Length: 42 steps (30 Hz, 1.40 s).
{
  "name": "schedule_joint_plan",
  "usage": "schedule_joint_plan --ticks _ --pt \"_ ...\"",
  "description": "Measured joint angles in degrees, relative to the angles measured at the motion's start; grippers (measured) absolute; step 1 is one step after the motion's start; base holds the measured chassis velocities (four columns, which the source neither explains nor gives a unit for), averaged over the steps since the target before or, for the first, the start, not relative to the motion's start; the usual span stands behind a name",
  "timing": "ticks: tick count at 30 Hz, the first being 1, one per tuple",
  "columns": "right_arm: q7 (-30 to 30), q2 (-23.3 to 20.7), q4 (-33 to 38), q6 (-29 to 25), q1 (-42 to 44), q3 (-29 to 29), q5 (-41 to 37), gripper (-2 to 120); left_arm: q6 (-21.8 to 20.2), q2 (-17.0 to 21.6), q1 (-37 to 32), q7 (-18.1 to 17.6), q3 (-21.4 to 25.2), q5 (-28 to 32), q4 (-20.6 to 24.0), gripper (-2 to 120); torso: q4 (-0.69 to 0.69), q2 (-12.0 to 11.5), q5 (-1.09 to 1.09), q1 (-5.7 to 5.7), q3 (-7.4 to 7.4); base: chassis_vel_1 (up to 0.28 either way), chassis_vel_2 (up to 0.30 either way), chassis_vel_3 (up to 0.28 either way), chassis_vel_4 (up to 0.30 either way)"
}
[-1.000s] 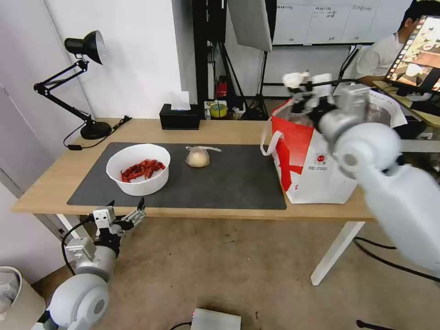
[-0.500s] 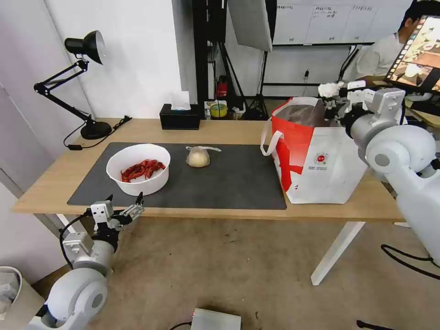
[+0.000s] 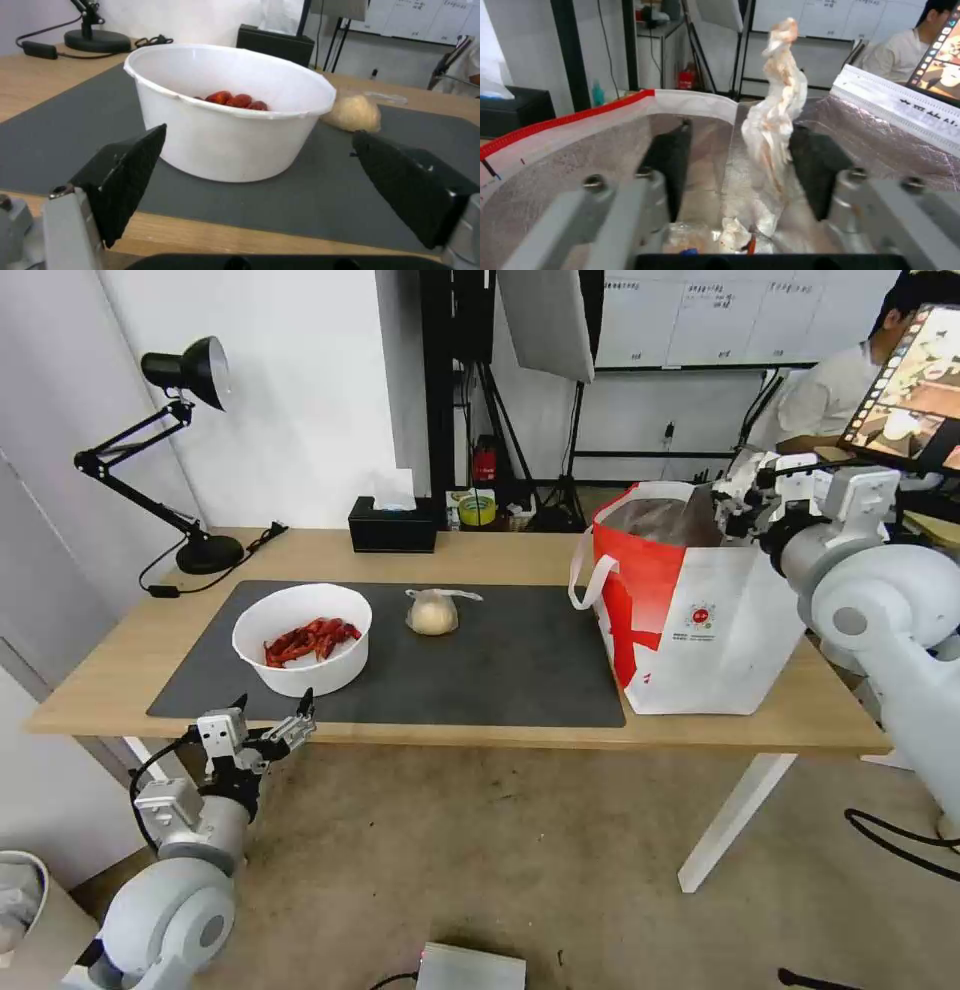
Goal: Pick up the trash from the table and place it into the takeout bag.
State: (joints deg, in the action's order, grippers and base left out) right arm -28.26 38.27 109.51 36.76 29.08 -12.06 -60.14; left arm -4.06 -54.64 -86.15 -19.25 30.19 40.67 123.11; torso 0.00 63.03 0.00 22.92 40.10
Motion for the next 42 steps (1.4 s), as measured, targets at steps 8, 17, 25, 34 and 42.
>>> schedule_joint_plan --ticks 8,17,25,34,42 --pt "0.08 0.53 0.35 0.62 0.57 -0.01 0.40 84 0.00 0.16 -0.68 -0.05 0.64 -0.03 0.60 100 0.00 0.00 0.00 0.00 0.00 0.000 0.000 0.000 0.000" --pt "2.27 0.31 -1.16 4.42 -0.38 0.49 1.01 100 0.00 0.14 -0.28 -0.06 0.32 -0.03 0.23 100 0.00 0.00 0.00 0.00 0.00 0.000 0.000 0.000 0.000" --pt "3.94 -0.07 -2.92 4.73 -2.96 1.91 1.61 100 0.03 0.06 0.09 -0.07 0.10 -0.05 -0.26 100 0.00 0.00 0.00 0.00 0.00 0.000 0.000 0.000 0.000" --pt "13.91 -3.23 -5.60 4.73 -5.11 4.63 7.33 100 0.08 0.00 0.33 -0.06 -0.20 -0.07 -0.46 100 0.00 0.00 0.00 0.00 0.00 0.000 0.000 0.000 0.000" --pt "33.65 -7.23 -7.98 4.73 -6.69 5.59 16.98 100 0.10 -0.27 0.43 -0.06 -0.53 -0.32 -0.32 100 0.00 0.00 0.00 0.00 0.00 0.000 0.000 0.000 0.000"
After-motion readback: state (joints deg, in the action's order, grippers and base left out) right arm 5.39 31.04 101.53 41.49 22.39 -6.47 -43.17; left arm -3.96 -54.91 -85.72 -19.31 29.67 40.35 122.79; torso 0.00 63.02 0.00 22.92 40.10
